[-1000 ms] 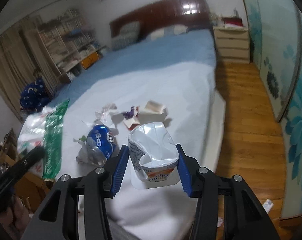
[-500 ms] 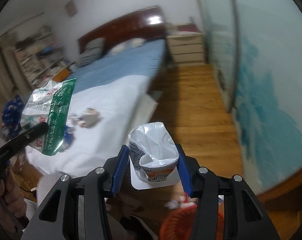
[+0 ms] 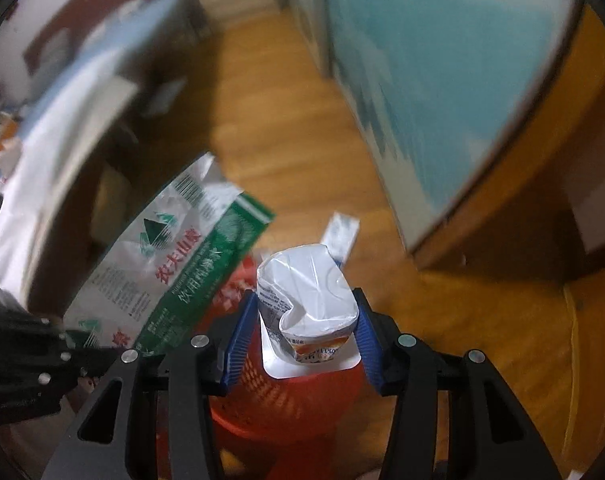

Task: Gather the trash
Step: 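Carry both items to the red wastebasket and open both grippers over it, then grasp the white plastic wrapper with the left gripper while the right gripper grasps the Pepsi can, then carry the wrapper to the red wastebasket and open the left gripper, then move both tools back over the bed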

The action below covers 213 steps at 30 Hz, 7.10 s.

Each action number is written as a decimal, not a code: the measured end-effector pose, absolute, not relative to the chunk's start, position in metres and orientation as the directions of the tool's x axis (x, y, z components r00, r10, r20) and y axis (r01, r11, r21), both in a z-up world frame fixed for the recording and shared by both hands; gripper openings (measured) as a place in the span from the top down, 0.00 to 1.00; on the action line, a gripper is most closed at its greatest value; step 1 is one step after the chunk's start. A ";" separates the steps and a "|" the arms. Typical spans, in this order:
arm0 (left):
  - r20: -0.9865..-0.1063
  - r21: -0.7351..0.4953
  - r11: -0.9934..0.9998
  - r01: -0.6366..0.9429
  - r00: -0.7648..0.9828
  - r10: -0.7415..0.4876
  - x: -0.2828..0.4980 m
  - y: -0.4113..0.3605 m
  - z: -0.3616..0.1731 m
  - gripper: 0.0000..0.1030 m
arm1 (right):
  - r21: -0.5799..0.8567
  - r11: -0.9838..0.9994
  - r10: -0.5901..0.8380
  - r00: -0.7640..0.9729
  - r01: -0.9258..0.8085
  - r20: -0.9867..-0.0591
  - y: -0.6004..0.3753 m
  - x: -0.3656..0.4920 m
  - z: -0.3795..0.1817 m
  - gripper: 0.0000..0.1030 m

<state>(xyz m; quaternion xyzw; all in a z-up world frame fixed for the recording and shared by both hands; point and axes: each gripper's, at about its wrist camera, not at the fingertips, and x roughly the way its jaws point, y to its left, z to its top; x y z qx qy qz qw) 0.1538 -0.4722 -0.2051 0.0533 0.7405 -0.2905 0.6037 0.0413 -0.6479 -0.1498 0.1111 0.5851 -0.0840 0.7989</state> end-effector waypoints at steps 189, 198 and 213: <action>-0.941 -0.323 0.840 0.437 -0.049 -0.336 0.156 -0.467 -0.162 0.52 | 0.001 0.980 -0.066 0.326 0.200 -0.943 -0.594 0.029 -0.087 0.27; -0.870 -0.344 0.893 0.291 0.259 -0.420 0.178 -0.370 -0.076 0.45 | 0.042 0.994 -0.013 0.514 0.097 -0.858 -0.538 0.060 -0.001 0.15; -0.653 -0.274 0.946 -0.171 0.756 -0.052 0.127 -0.042 0.007 0.33 | 0.172 0.928 0.345 0.586 -0.331 -0.733 -0.295 0.121 0.051 0.14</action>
